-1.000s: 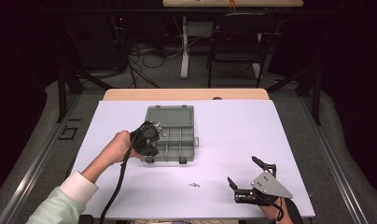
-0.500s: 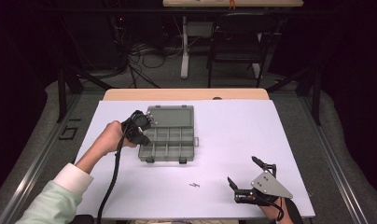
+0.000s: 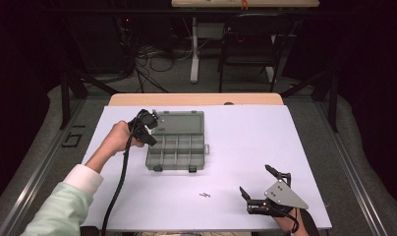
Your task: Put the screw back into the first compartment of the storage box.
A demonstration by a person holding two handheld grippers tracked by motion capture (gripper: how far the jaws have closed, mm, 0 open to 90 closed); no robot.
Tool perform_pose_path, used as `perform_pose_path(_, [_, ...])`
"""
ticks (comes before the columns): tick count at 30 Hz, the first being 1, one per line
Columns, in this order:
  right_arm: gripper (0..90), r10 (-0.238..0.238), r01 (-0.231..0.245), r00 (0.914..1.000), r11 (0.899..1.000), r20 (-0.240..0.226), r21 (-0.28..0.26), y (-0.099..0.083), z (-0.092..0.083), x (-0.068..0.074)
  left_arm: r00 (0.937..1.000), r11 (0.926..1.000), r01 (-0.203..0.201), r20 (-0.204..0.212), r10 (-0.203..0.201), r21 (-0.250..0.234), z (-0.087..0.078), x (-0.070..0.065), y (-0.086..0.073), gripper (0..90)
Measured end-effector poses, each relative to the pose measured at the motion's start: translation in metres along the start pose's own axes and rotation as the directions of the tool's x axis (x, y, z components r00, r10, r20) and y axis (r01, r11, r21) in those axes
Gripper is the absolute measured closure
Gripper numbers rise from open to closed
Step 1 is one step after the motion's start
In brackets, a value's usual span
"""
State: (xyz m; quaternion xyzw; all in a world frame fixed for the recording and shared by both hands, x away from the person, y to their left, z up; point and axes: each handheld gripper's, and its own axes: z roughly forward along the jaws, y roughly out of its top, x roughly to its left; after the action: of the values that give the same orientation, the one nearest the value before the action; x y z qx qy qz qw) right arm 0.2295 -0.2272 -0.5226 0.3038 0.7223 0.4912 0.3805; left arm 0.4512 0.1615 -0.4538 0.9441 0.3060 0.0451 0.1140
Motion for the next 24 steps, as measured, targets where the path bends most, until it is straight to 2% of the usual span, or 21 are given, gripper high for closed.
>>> perform_pose_path(8, [0.0,-0.002,0.002,1.0000,1.000,-0.001,-0.002,0.000,0.000,0.000,0.9999,0.9997,0.013,-0.004,-0.013,0.018,0.015,0.011,0.005,87.2])
perform_pose_path(21, [0.0,-0.003,0.003,1.0000,1.000,-0.003,-0.002,0.000,0.000,-0.001,0.9997,0.9998,0.018,-0.019,-0.018,0.013,0.027,0.017,0.010,86.4])
perform_pose_path(22, [0.0,-0.002,0.002,1.0000,1.000,-0.004,-0.001,0.000,0.000,-0.001,0.9995,0.9998,0.019,-0.023,-0.019,0.001,0.027,0.017,0.010,79.5])
perform_pose_path(23, [0.0,-0.002,0.002,1.0000,1.000,-0.004,-0.001,0.000,0.000,-0.001,0.9995,0.9999,0.017,-0.027,-0.017,-0.003,0.027,0.017,0.010,79.5])
perform_pose_path(24, [0.0,-0.003,0.003,1.0000,1.000,-0.005,-0.002,0.000,0.000,-0.001,0.9995,0.9998,0.017,-0.028,-0.017,-0.006,0.026,0.018,0.009,66.5])
